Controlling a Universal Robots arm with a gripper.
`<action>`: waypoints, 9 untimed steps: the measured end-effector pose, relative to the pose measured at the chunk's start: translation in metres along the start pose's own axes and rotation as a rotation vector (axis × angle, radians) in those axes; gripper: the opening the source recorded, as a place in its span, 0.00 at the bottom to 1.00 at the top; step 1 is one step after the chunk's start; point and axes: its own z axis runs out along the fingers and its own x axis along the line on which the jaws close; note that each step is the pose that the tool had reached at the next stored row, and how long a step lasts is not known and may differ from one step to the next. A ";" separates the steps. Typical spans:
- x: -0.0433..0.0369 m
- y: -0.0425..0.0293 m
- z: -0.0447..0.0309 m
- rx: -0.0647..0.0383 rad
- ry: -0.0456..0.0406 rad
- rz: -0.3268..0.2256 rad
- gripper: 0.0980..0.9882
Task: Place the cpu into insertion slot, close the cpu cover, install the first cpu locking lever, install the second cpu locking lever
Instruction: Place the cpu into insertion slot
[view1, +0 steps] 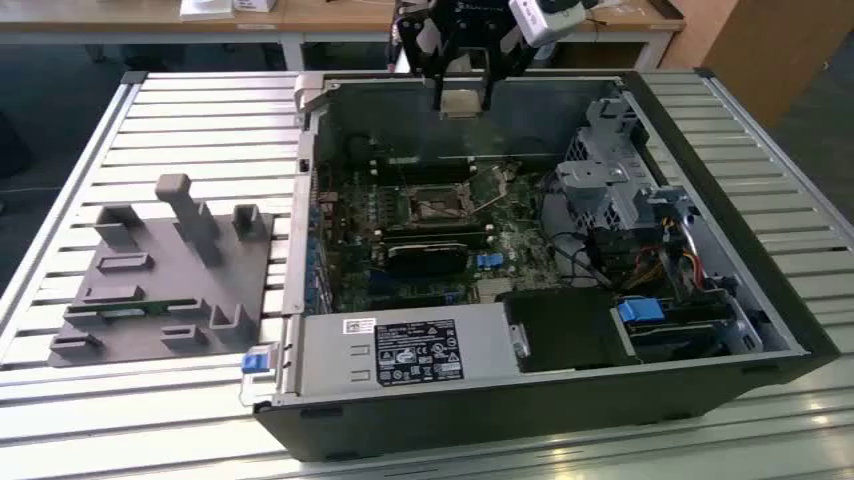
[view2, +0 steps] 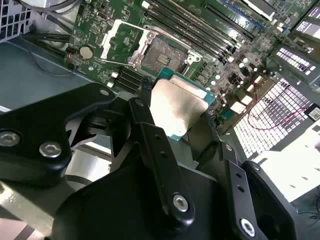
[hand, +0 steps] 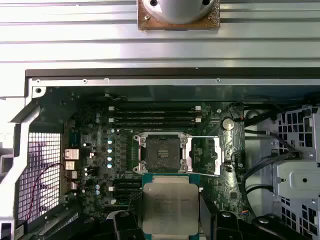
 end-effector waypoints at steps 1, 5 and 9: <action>0.0000 0.0000 0.0000 0.000 0.0000 0.000 0.49; 0.0000 0.0000 0.0000 0.000 0.0000 0.000 0.49; 0.0000 0.0000 0.0000 0.000 -0.0008 0.009 0.49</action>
